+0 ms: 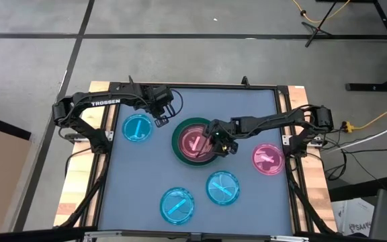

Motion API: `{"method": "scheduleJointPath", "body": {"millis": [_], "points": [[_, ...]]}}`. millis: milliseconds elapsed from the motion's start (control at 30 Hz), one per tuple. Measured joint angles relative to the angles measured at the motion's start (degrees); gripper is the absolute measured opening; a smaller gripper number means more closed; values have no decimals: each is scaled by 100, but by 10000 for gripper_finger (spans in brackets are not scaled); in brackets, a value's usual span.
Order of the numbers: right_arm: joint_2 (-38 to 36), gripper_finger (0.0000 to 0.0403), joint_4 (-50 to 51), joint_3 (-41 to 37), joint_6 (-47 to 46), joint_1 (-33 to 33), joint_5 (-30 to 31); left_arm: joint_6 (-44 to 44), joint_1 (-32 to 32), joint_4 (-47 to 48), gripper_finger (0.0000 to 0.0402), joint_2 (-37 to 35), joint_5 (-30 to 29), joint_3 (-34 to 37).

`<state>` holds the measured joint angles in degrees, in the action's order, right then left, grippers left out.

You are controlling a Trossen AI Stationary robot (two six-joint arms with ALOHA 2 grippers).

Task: Stack plastic plates
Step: Stack the top transparent pink plate on top of the black plate, then stack the top blue plate on top of the transparent pink plate

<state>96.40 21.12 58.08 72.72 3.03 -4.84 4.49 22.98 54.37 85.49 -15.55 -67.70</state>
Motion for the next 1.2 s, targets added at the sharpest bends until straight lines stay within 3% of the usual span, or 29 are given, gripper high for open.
{"method": "scheduleJointPath", "body": {"millis": [367, 633, 767, 933, 1200], "points": [[-68, 51, 167, 7, -16, -7, 334, -98, 49, 2, 63, -1, 37, 0], [-68, 51, 473, 7, -195, -7, 336, -416, 359, 2, 63, -2, 474, 0], [-155, 51, 491, 7, -324, -7, 336, -700, 595, 4, 63, -2, 578, 0], [-451, 51, 608, 4, -562, -7, 342, -1123, 981, 7, 63, -2, 1109, 0], [-962, 51, 595, 4, -1108, -7, 334, -1882, 1620, 37, 63, -2, 1263, 0]]}}
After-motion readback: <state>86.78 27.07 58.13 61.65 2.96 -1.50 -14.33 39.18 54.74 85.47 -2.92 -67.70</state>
